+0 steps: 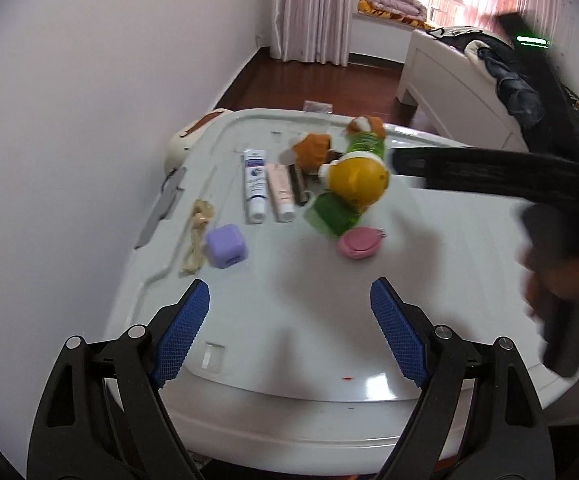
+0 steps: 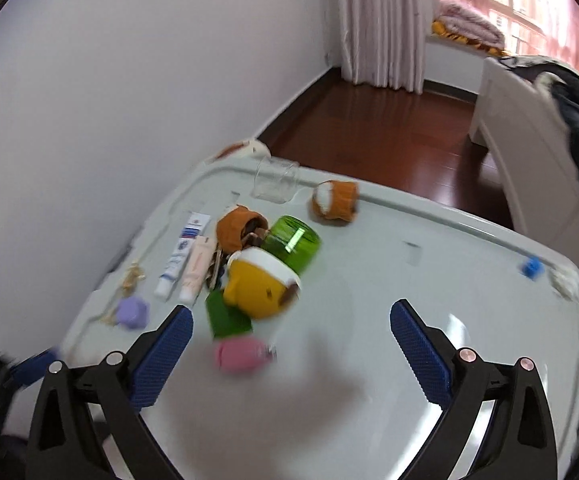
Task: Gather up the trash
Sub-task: 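Grasp the green plug-in air freshener with the right gripper while the left gripper grasps the green cap, then carry the air freshener and green cap over the bucket and release both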
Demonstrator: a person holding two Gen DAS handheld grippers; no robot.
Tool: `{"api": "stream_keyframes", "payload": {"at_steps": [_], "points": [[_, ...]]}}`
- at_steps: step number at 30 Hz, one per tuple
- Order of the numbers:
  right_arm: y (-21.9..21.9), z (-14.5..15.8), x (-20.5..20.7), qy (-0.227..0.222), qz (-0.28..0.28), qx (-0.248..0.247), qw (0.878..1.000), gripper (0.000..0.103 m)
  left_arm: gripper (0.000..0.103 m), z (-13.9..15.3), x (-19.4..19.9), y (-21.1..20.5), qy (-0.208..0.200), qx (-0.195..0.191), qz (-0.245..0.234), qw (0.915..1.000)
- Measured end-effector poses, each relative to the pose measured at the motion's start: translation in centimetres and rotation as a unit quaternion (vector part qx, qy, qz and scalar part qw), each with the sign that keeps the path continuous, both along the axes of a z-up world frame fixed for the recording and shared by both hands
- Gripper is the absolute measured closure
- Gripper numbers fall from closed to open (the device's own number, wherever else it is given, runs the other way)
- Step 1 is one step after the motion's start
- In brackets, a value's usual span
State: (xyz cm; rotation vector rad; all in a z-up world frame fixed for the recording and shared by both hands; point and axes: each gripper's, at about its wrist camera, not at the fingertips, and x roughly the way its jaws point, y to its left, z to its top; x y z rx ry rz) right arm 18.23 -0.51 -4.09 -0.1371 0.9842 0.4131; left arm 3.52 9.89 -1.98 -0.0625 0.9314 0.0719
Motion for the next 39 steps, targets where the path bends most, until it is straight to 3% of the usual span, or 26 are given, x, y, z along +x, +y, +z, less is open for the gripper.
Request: {"api": "stream_keyframes", "payload": {"at_steps": [4,5,6,7,14,19,27,37,38,39], "points": [[3.1,-3.4,3.5,0.03,-0.013,-0.014,0.999,0.007,0.022,-0.2,-0.2,1.2,0.002,-0.009,0.006,0.9999],[3.6,-4.1,4.0,0.033,-0.017,-0.026,0.999,0.013,0.022,-0.2,-0.3,1.6,0.003,-0.013,0.008,0.9999],[3.9,-4.6,4.2,0.038,-0.017,-0.032,0.999,0.025,0.022,-0.2,-0.3,1.9,0.004,-0.015,0.009,0.9998],[4.1,-5.0,4.4,0.044,-0.016,-0.028,0.998,0.027,0.022,-0.3,-0.4,2.1,0.004,-0.018,0.01,0.9998],[1.0,-3.0,2.0,0.032,-0.02,0.013,0.999,0.035,0.022,-0.3,-0.3,3.1,0.006,-0.036,0.017,0.9992],[-3.1,-0.6,-0.6,0.019,-0.024,0.041,0.999,0.039,0.022,-1.4,1.0,2.7,0.037,-0.082,0.012,0.9958],[-9.0,1.1,-3.7,-0.005,-0.034,0.042,0.999,0.039,0.022,-3.0,7.1,0.1,0.057,-0.14,0.051,0.9872],[-14.3,2.4,-7.3,-0.026,-0.029,0.036,0.999,0.039,0.024,-5.8,13.5,-3.4,0.073,-0.059,0.095,0.9911],[-14.3,2.4,-7.4,-0.028,-0.028,0.035,0.999,0.039,0.028,-6.0,13.4,-3.5,0.063,-0.041,0.101,0.992],[-14.4,2.6,-7.6,-0.03,-0.026,0.035,0.999,0.039,0.047,-6.2,13.3,-3.4,0.062,-0.035,0.1,0.9924]]}}
